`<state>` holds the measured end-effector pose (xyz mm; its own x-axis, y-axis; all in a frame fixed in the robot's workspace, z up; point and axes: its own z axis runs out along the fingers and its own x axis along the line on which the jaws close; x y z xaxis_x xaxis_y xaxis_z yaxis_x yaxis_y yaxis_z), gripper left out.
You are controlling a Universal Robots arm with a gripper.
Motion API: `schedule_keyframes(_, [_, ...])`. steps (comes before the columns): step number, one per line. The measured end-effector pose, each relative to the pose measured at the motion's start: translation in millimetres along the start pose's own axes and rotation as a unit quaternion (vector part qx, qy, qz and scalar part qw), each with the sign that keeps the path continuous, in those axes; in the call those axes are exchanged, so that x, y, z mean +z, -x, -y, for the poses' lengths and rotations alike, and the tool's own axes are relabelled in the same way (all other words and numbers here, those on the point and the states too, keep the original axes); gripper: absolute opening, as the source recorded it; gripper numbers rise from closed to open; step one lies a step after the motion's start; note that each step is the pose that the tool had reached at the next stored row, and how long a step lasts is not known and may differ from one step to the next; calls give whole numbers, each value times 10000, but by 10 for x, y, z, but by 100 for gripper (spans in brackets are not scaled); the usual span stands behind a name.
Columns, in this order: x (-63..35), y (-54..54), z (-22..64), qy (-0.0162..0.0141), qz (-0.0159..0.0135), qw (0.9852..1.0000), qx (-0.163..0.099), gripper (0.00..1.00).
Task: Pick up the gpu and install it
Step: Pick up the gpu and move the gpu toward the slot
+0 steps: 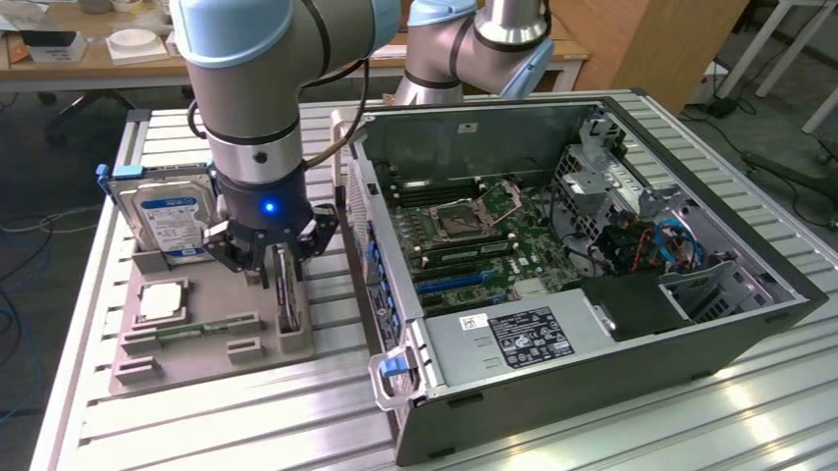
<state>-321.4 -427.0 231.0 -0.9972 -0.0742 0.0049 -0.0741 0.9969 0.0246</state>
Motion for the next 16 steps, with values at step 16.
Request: schedule_keyframes(16, [5,-19,-1,0,2,10000,46,36])
